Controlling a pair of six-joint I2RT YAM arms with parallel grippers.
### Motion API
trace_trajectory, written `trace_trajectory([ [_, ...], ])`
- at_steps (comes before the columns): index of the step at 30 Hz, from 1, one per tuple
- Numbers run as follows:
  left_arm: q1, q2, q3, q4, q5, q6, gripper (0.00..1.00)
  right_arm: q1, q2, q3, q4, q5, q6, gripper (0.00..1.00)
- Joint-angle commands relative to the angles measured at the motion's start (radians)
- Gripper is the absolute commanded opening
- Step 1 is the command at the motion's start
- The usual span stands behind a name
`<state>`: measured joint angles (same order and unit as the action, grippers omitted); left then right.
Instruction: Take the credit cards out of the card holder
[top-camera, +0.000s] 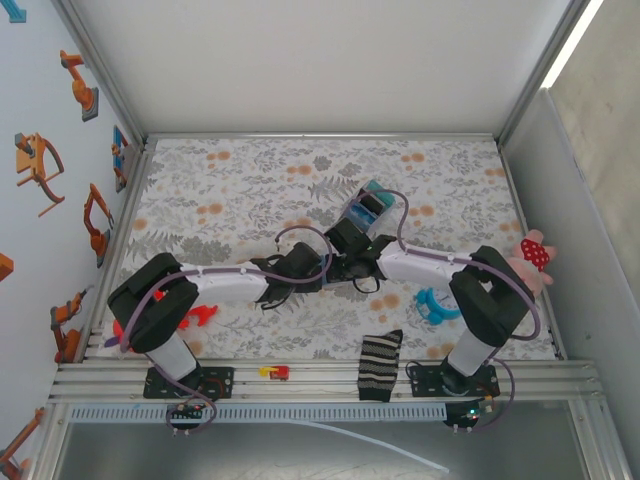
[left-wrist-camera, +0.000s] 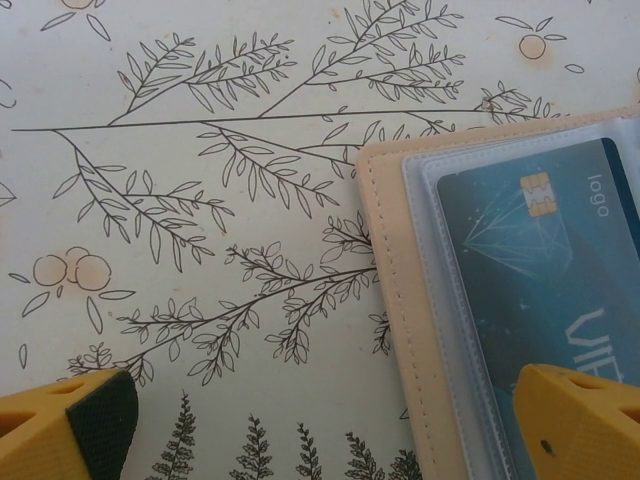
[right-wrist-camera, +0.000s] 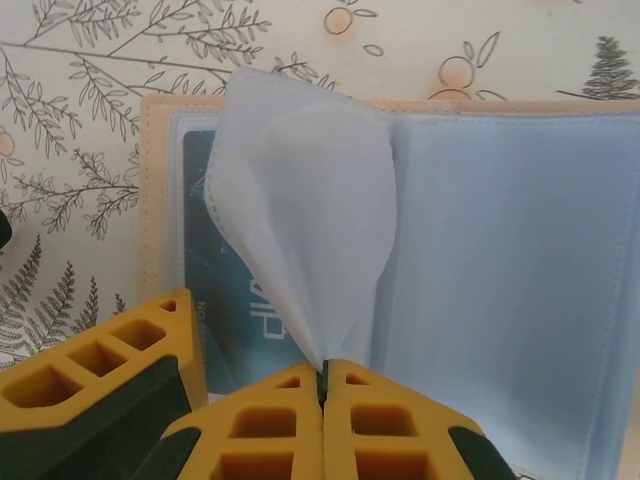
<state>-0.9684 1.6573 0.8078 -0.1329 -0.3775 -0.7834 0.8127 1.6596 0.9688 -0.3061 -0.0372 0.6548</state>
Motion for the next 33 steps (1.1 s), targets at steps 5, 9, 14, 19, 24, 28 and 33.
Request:
trace_trajectory([
  [5,-0.004,0.044,0.027,-0.086,-0.033,-0.031,0.97,-0.050,-0.049,-0.053,0.010,0.024,0.025,0.00],
  [9,-0.005,0.048,0.027,-0.097,-0.035,-0.043,0.97,-0.084,-0.051,-0.075,0.003,0.048,0.026,0.09],
  [14,-0.004,0.051,0.027,-0.097,-0.038,-0.045,0.97,-0.122,-0.067,-0.097,0.004,0.067,0.031,0.18],
  [19,-0.004,0.051,0.030,-0.095,-0.029,-0.049,0.97,-0.155,-0.122,-0.124,0.001,0.081,0.057,0.19],
  [24,-0.004,0.040,0.027,-0.091,-0.020,-0.059,0.97,-0.161,-0.214,-0.150,0.002,0.078,0.073,0.18],
  [28,-0.004,0.029,0.027,-0.084,-0.014,-0.063,0.97,-0.161,-0.247,-0.161,0.051,-0.010,0.073,0.10],
  [33,-0.004,0.016,0.030,-0.074,-0.005,-0.076,0.97,-0.155,-0.204,-0.164,0.160,-0.134,0.100,0.04],
])
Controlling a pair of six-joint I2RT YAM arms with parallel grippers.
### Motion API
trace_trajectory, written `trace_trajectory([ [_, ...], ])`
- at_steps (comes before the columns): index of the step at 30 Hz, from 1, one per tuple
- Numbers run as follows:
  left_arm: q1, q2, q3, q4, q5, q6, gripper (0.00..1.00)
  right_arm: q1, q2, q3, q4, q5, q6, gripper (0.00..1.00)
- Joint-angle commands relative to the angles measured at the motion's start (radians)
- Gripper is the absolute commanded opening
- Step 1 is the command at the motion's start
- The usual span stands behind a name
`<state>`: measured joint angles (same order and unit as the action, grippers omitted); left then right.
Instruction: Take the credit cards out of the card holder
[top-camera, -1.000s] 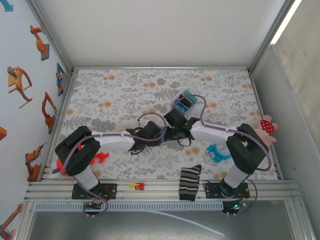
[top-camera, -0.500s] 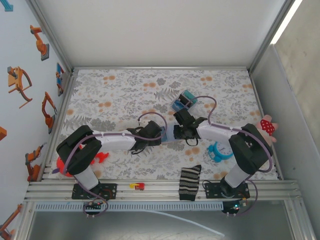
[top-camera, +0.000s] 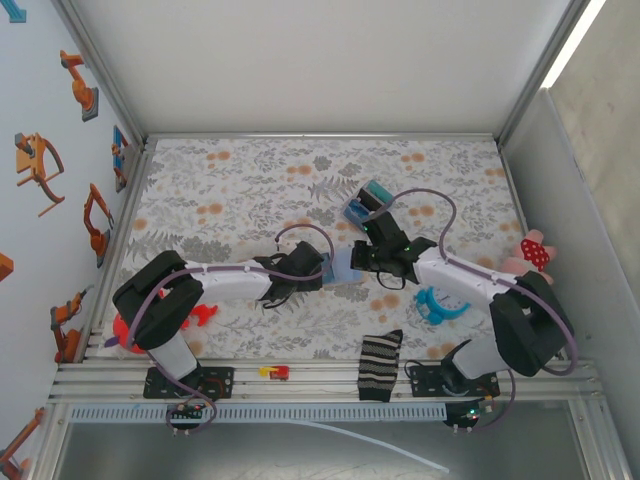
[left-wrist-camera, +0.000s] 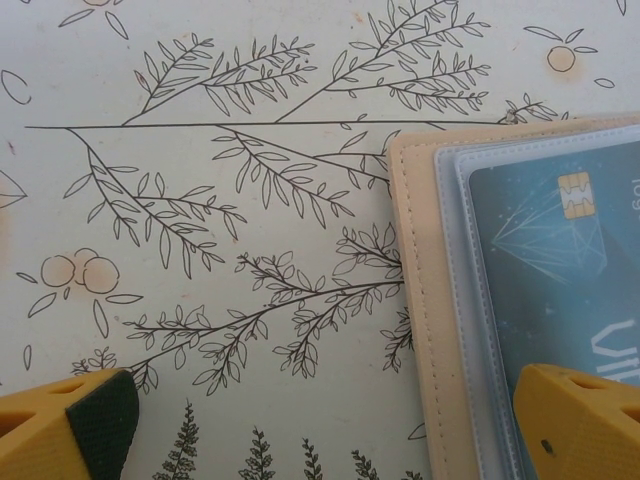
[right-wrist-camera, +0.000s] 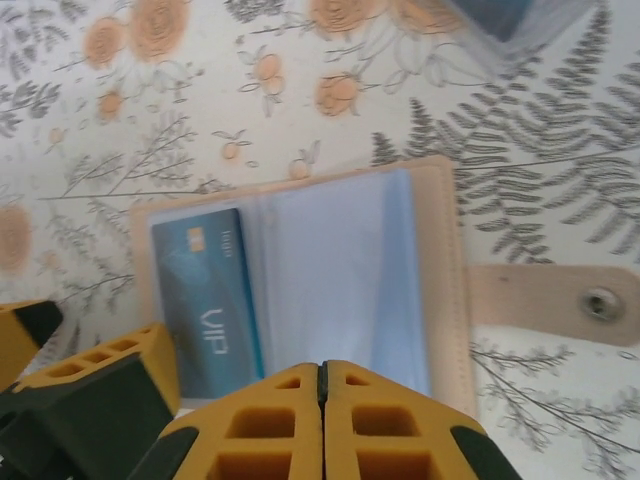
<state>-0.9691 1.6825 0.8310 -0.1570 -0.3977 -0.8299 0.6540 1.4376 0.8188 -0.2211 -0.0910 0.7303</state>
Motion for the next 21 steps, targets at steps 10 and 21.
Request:
trace_trajectory([
  [10,0.002,-0.041,-0.004,-0.058,0.004,-0.050,0.97,0.021,0.200,0.068,0.126,-0.190,0.022,0.07],
  [21,0.042,-0.034,-0.017,-0.024,0.040,-0.047,0.97,0.019,0.268,0.101,0.068,-0.179,-0.008,0.12],
])
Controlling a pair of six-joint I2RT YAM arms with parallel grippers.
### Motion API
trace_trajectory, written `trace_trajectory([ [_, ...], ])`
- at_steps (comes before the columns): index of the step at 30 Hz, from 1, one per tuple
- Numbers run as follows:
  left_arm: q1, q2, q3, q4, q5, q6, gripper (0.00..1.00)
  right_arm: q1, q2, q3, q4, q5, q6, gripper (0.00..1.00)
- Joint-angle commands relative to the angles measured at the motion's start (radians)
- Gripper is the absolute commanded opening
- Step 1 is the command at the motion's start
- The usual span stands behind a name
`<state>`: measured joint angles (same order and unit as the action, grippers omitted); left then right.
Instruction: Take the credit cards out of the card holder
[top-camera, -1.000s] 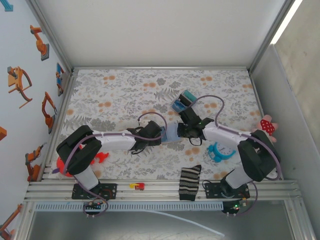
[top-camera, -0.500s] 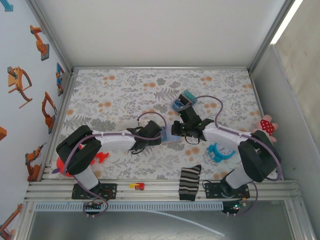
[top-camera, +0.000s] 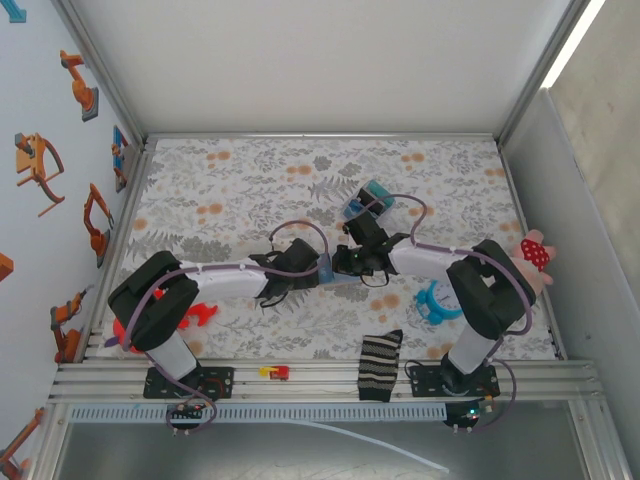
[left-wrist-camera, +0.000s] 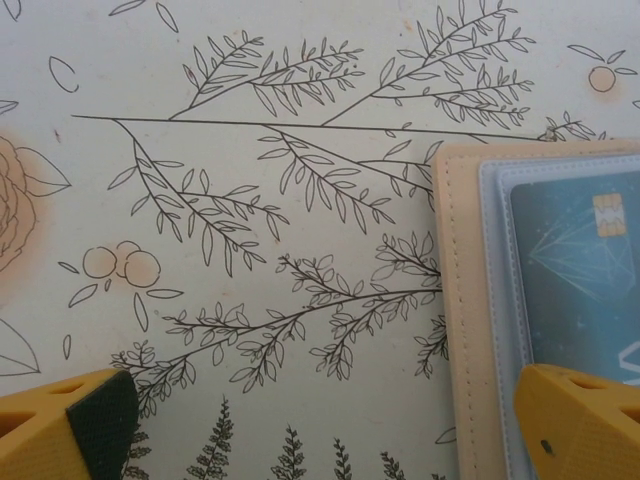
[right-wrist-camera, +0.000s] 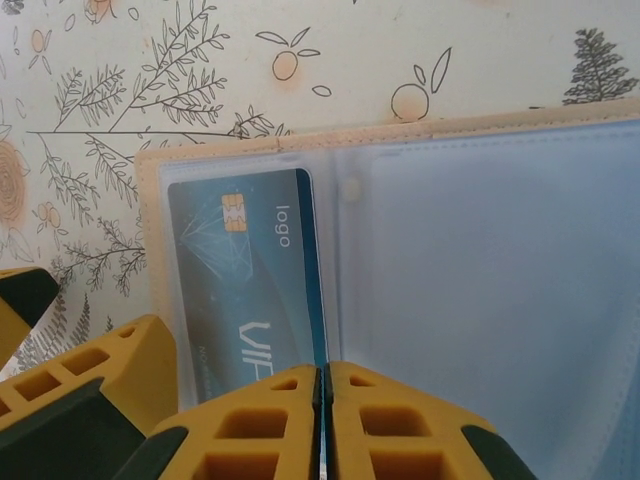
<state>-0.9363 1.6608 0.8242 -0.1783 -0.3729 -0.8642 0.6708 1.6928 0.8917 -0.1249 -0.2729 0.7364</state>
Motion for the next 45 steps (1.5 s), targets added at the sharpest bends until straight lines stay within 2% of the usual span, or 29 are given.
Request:
trace_trajectory([
  [1,0.011,-0.012,-0.011,-0.001,0.017,-0.011,0.97,0.003,0.015,0.029,-0.029,0.002,-0.014,0.14],
  [6,0.019,-0.001,-0.007,0.007,0.027,0.005,0.97,0.003,0.026,0.035,-0.030,-0.005,-0.015,0.25],
  [10,0.019,0.008,-0.002,0.015,0.041,0.016,0.97,0.002,0.027,0.044,-0.034,-0.005,-0.020,0.27],
  [19,0.019,0.037,0.013,0.016,0.061,0.030,0.97,0.003,0.057,0.064,-0.041,-0.023,-0.032,0.21],
  [28,0.019,0.051,0.018,0.005,0.066,0.030,0.97,0.003,0.089,0.092,-0.063,-0.028,-0.053,0.21],
  [45,0.016,0.058,0.020,-0.013,0.067,0.024,0.97,0.003,0.085,0.068,0.029,-0.122,-0.010,0.16],
])
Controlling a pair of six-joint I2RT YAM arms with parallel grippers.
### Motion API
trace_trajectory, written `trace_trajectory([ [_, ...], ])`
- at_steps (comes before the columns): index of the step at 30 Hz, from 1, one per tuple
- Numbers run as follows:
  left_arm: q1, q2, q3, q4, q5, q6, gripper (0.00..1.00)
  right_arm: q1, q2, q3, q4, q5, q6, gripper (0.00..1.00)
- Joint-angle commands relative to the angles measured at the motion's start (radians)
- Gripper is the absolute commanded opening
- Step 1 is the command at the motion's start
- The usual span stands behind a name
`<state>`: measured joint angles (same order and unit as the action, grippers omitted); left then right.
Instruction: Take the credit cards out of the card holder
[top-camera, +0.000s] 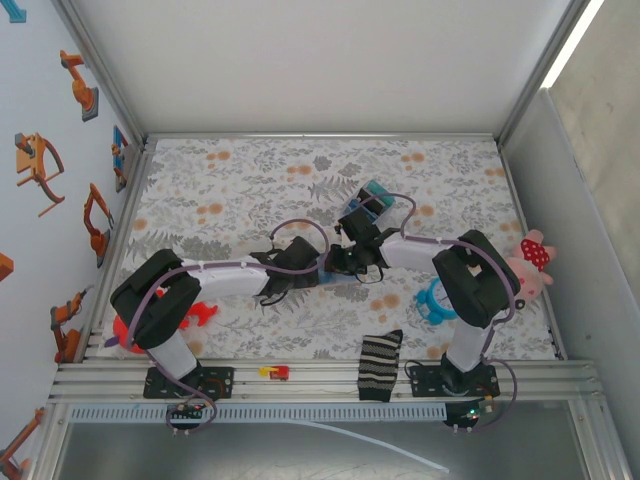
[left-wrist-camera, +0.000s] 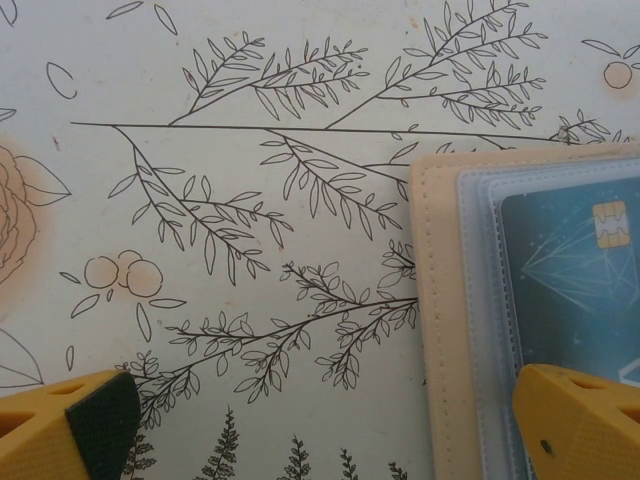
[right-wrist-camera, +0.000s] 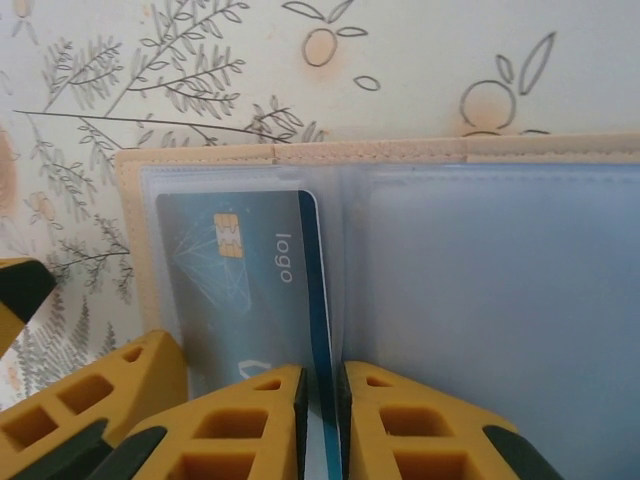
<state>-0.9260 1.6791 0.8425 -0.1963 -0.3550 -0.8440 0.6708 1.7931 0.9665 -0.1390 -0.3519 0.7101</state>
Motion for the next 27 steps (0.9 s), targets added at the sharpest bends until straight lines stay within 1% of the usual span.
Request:
trace_trajectory([
  [1,0.006,0.038,0.001,0.001,0.047,0.003,0.97,0.003,-0.023,-0.011,0.049,-0.048,0.020,0.15],
  [5,0.006,0.027,0.001,-0.014,0.042,0.002,0.97,0.003,-0.055,-0.034,0.093,-0.080,0.032,0.12],
  [10,0.006,0.016,-0.002,-0.028,0.035,-0.001,0.97,0.001,-0.059,-0.052,0.123,-0.098,0.047,0.12],
  [14,0.005,0.017,-0.002,-0.038,0.032,-0.004,0.97,-0.005,-0.054,-0.079,0.161,-0.105,0.066,0.05],
  [17,0.005,0.020,-0.002,-0.045,0.029,-0.008,0.97,-0.014,-0.055,-0.102,0.178,-0.098,0.075,0.03],
  [27,0.006,0.037,0.001,-0.064,0.017,-0.015,0.97,-0.051,-0.068,-0.147,0.212,-0.091,0.083,0.01],
])
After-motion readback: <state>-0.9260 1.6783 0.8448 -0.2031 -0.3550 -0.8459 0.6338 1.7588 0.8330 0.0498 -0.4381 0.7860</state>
